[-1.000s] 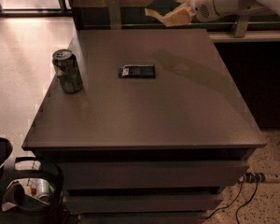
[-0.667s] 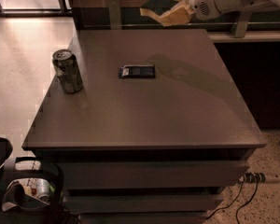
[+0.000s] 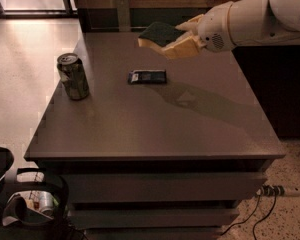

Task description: Move sponge near green can

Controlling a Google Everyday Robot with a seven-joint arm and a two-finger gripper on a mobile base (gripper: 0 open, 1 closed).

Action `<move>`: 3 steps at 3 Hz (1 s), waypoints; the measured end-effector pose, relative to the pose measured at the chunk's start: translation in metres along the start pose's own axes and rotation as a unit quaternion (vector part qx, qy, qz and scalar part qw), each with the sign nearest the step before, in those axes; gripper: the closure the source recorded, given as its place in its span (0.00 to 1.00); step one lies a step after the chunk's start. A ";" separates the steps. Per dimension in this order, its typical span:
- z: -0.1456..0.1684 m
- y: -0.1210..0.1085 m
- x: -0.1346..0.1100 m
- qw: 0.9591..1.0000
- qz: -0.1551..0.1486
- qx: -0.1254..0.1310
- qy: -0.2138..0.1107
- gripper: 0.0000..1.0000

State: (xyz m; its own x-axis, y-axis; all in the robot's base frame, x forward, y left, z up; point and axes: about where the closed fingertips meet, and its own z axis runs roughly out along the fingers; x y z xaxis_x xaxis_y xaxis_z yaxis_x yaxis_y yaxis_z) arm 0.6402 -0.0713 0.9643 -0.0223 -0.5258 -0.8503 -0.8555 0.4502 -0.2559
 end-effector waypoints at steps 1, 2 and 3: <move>0.013 0.040 0.015 0.999 -0.001 -0.035 -0.008 1.00; 0.018 0.038 0.017 0.999 0.005 -0.042 -0.011 1.00; 0.045 0.049 0.031 0.997 0.031 -0.061 -0.021 1.00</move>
Offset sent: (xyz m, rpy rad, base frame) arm -0.0226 0.0137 -0.0238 0.0131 0.0224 0.0503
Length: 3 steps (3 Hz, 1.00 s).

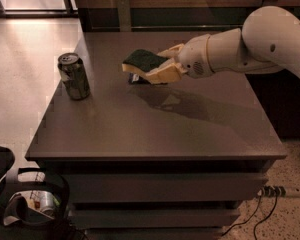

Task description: Move sponge near green can

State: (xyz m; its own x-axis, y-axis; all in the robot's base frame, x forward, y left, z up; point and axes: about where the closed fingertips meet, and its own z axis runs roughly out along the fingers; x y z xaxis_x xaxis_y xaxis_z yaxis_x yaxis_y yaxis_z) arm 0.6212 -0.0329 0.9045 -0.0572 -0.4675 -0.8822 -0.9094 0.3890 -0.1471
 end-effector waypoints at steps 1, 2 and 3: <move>0.044 0.023 0.023 0.999 0.028 -0.024 -0.016 1.00; 0.065 0.051 0.028 0.999 0.026 -0.036 -0.019 1.00; 0.076 0.082 0.027 0.999 0.019 -0.049 0.001 1.00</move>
Offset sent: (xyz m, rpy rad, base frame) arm -0.0431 0.0858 -0.0846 0.0643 0.0700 0.0699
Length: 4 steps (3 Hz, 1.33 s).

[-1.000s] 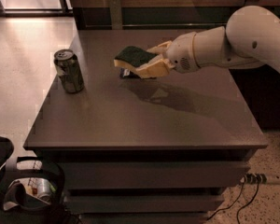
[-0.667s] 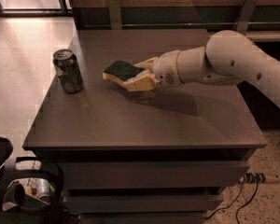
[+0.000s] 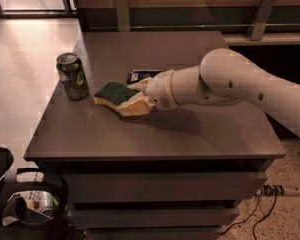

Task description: Move sponge near green can

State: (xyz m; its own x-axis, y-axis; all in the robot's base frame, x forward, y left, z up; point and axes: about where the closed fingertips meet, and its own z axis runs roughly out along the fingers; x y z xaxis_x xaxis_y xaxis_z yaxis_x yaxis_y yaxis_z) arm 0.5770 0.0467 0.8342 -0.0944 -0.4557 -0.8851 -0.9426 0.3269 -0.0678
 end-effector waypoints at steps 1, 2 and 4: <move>0.010 0.016 0.003 1.000 -0.003 -0.011 0.026 0.82; 0.013 0.019 0.002 0.999 -0.004 -0.014 0.029 0.59; 0.015 0.022 0.001 0.999 -0.006 -0.016 0.029 0.12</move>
Offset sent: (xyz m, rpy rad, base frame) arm -0.0120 0.0123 -0.0084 -0.0484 0.0217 0.0187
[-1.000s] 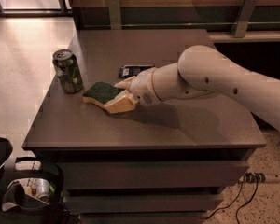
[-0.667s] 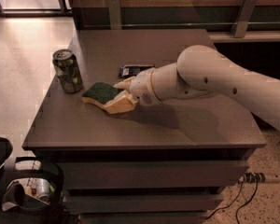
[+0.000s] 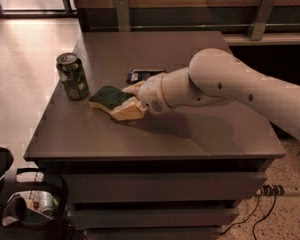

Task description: Move sponge near green can

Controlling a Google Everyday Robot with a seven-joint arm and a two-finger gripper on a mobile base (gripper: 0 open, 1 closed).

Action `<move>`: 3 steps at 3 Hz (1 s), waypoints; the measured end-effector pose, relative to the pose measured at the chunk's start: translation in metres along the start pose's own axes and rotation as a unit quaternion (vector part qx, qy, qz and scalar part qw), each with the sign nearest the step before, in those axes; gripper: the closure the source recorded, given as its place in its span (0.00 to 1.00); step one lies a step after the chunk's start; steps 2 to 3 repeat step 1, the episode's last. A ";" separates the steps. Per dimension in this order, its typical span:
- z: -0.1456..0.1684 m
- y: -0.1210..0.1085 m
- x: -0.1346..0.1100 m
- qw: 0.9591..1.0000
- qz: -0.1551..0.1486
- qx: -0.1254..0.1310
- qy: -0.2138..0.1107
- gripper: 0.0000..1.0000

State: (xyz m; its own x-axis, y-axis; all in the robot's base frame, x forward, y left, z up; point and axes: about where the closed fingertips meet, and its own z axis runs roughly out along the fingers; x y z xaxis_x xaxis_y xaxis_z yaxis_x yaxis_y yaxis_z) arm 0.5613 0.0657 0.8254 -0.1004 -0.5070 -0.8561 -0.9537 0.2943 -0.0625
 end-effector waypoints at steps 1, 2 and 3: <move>0.001 0.001 -0.001 1.000 -0.001 -0.001 0.000 0.00; 0.001 0.001 -0.001 1.000 -0.001 -0.001 0.000 0.00; 0.001 0.001 -0.001 1.000 -0.001 -0.001 0.000 0.00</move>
Offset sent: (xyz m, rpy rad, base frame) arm 0.0000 0.0000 0.0000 0.0000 0.0000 0.0000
